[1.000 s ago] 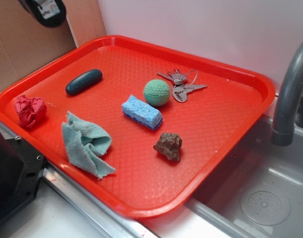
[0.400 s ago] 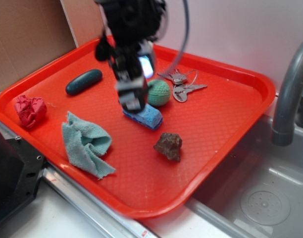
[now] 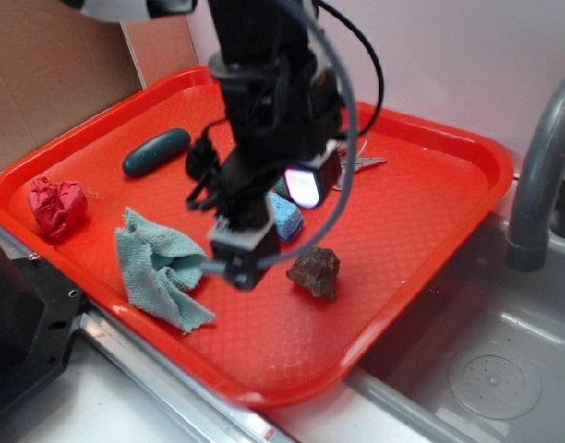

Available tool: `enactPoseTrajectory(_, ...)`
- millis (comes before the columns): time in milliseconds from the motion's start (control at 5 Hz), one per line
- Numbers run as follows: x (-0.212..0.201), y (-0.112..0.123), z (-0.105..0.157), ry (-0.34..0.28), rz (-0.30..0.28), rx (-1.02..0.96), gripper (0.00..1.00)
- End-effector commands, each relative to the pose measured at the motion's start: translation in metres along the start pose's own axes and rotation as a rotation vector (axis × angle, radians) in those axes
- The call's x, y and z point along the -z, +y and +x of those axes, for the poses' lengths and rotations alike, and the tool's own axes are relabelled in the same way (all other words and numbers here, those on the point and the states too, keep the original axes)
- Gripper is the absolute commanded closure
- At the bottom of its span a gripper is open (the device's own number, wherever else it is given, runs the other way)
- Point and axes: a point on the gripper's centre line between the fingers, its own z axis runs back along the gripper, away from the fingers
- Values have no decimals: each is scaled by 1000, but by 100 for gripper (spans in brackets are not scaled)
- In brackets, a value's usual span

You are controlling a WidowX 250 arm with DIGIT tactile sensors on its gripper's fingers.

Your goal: Grab the rock.

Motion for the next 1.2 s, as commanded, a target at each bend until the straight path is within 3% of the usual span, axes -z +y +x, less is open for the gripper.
enactPoseTrajectory(0,30,-3,-14,7,46,-86,0)
enactPoseTrajectory(400,10,32,-19,1,107,-94,0)
enactPoseTrajectory(800,18,57,-13,-65,70,-36,0)
enactPoseTrajectory(1000,36,51,-6,-85,-14,3,0)
